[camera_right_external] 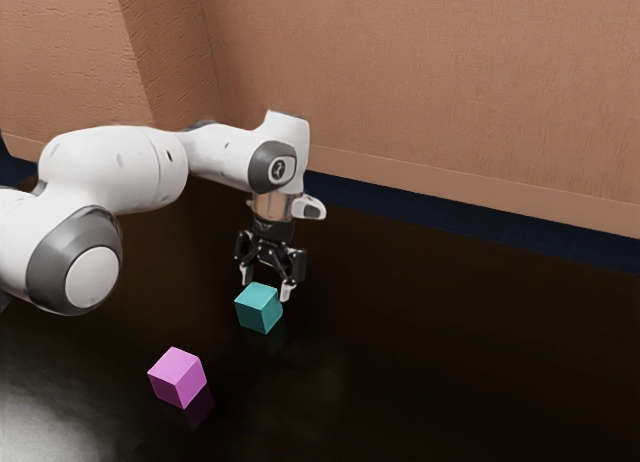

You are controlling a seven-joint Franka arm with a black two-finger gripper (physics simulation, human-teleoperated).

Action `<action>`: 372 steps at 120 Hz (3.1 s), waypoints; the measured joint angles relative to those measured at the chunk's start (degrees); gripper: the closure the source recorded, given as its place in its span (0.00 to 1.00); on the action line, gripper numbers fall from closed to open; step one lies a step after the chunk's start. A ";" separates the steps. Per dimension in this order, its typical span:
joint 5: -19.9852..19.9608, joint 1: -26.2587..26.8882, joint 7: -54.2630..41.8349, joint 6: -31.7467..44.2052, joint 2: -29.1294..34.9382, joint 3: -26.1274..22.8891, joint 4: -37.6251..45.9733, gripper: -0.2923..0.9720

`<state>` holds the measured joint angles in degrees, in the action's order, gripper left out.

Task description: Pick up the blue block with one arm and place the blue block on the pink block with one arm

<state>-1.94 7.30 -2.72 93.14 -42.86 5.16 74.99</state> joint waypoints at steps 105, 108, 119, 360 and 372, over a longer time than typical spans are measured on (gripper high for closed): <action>0.44 0.00 0.74 3.56 0.18 0.11 4.66 0.36; 0.44 0.00 0.75 3.59 0.18 0.11 4.66 0.38; 0.52 0.00 0.80 3.68 0.19 0.11 4.71 0.40; 9.16 -0.26 11.83 17.60 42.56 -0.88 57.12 0.43; 9.24 -0.12 12.14 17.80 42.49 -0.91 57.13 0.43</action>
<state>7.30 7.17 9.43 110.94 -0.36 4.25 132.12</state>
